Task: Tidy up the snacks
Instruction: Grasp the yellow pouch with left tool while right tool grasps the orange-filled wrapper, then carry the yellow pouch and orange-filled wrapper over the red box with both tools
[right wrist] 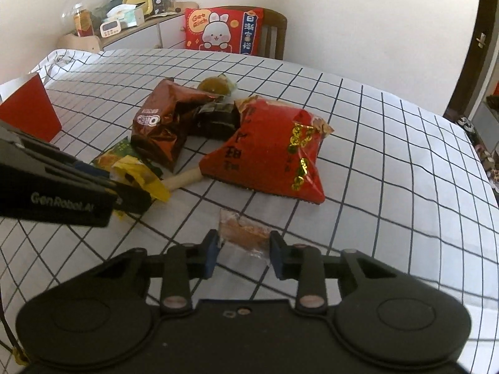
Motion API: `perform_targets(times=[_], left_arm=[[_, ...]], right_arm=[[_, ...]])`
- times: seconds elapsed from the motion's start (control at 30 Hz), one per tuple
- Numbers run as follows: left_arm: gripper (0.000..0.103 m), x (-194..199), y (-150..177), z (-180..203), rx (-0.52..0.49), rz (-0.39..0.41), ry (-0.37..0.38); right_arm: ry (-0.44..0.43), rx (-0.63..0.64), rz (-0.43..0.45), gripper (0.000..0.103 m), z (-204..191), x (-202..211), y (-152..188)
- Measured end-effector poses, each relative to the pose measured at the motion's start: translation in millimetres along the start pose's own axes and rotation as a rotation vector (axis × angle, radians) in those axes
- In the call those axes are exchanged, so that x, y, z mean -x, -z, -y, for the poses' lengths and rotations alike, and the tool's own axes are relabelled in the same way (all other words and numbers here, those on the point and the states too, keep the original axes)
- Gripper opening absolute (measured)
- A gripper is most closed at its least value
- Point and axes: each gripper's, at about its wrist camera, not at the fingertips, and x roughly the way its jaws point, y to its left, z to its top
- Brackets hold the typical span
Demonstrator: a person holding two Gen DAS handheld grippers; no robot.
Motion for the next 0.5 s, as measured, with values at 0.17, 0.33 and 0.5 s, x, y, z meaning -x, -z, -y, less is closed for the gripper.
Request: perform_targets(times=[0.17,0.33,0.5], left_arm=[[0.029,22.6,7.6,-10.0,0.018,0.012,0.008],[0.029,48.7,15.2,-18.8,0.030,0.034,0.011],[0.029,79.6,21.9,-29.0,0.045,0.064,0.008]], right_arm=[[-0.019,-0.023,0.014,0.032,-9.2,23.3,0.7],[-0.037,-0.036,0.022,0.032,-22.3,45.8,-0.2],[-0.063,-0.039,0.042,0.032,-39.3,69.7,-4.3]])
